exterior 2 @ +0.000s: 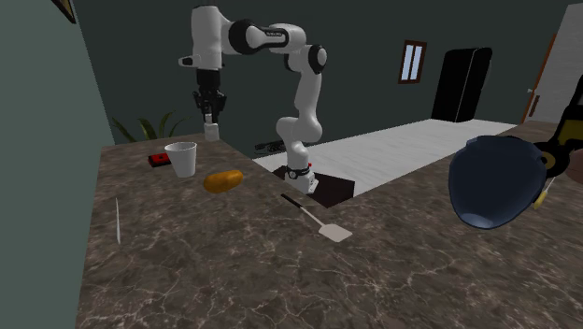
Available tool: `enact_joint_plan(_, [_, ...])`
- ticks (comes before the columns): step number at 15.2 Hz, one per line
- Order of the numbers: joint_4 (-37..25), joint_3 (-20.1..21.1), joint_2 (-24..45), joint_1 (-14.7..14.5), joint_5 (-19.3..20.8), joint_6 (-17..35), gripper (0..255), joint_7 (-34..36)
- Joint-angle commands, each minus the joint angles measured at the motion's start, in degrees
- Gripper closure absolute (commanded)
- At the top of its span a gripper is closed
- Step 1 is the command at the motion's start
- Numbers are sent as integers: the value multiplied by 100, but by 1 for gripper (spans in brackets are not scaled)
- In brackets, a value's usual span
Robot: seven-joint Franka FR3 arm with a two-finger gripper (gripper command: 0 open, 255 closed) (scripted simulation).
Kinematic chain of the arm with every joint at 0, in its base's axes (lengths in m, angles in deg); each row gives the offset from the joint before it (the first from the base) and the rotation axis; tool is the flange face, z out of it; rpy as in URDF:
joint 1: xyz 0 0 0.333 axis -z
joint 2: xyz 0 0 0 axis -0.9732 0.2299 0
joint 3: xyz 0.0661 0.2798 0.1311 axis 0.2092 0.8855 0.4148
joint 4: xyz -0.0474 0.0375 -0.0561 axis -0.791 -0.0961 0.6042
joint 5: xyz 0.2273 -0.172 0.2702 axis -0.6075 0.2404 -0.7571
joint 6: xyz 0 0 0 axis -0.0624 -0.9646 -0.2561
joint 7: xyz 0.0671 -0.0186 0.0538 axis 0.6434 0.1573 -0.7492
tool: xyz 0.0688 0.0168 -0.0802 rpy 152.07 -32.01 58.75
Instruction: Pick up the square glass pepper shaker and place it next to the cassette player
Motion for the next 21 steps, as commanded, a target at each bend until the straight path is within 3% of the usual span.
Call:
enact_joint_plan(1, [-14,-224,-21,106,70,-17,255,-317])
enact_joint_plan(10, [-460,-1173,391,496,242,36,255,-1611])
enact_joint_plan(17, [-1197,-1950,1102,773,119,50,255,-2719])
enact_joint_plan(21, [-850,-1956,1061,786,142,359,255,-2704])
